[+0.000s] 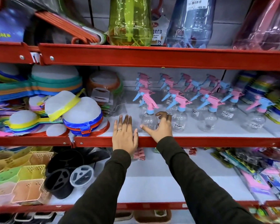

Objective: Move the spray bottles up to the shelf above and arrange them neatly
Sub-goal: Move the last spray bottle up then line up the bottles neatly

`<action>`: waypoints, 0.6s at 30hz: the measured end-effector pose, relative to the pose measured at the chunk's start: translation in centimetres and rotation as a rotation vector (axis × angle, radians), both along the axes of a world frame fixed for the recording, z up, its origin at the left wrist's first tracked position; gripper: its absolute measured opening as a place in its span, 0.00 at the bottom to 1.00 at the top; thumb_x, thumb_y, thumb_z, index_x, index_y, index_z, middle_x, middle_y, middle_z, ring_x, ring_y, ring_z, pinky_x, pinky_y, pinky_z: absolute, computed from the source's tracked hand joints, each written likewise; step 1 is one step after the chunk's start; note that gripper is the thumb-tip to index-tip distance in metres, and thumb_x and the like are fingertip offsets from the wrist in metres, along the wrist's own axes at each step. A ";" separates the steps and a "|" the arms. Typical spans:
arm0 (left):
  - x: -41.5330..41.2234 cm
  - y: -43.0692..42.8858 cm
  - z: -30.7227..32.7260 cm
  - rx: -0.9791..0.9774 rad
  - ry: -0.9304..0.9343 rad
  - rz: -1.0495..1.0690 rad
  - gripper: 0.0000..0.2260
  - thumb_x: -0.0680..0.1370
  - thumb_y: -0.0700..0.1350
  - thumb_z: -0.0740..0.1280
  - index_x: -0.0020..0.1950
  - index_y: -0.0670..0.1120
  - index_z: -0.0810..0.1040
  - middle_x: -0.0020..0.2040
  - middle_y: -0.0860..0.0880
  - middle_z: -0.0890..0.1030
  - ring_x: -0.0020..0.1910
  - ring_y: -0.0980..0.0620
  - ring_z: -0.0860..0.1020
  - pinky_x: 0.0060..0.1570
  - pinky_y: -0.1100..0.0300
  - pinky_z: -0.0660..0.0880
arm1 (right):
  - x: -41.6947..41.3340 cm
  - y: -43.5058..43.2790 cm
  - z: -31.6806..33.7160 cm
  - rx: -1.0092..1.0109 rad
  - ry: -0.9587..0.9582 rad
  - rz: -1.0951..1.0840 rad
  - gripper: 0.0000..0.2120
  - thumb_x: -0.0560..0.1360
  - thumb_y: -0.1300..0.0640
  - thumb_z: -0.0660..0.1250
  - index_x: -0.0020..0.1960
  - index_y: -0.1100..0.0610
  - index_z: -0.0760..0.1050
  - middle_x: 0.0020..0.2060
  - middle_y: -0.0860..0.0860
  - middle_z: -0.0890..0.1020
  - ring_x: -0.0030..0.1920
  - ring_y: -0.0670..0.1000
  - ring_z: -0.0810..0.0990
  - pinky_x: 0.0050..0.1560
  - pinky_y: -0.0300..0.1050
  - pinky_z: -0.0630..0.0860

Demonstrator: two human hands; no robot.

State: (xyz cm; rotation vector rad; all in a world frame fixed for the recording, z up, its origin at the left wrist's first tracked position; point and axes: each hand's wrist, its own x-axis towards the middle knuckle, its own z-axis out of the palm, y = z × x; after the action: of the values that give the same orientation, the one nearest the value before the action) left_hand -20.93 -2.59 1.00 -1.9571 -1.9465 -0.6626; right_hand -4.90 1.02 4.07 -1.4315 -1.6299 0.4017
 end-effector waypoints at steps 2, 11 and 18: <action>0.0 0.0 0.1 -0.006 -0.002 0.003 0.29 0.81 0.54 0.48 0.78 0.40 0.63 0.78 0.41 0.65 0.80 0.42 0.57 0.79 0.44 0.51 | 0.1 0.2 -0.1 -0.010 0.015 0.017 0.36 0.61 0.40 0.79 0.60 0.52 0.66 0.58 0.54 0.71 0.59 0.56 0.74 0.61 0.53 0.77; 0.0 0.0 0.0 -0.017 0.009 0.009 0.29 0.81 0.54 0.47 0.78 0.40 0.63 0.78 0.41 0.65 0.80 0.42 0.57 0.79 0.44 0.50 | 0.1 0.0 -0.5 -0.058 0.105 0.074 0.38 0.66 0.43 0.77 0.71 0.48 0.66 0.68 0.50 0.74 0.66 0.51 0.74 0.64 0.43 0.73; 0.1 -0.3 0.3 -0.075 -0.019 0.029 0.31 0.81 0.57 0.43 0.80 0.42 0.59 0.80 0.43 0.61 0.81 0.44 0.54 0.80 0.46 0.46 | 0.1 0.0 -0.5 -0.048 0.102 0.045 0.34 0.67 0.42 0.76 0.69 0.48 0.69 0.64 0.51 0.74 0.62 0.53 0.77 0.60 0.44 0.75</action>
State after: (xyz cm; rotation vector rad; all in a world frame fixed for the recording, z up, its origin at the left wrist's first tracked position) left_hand -20.80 -2.87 1.35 -1.9692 -2.0344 -0.6110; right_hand -4.82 1.04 3.59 -1.3894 -1.5821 0.5346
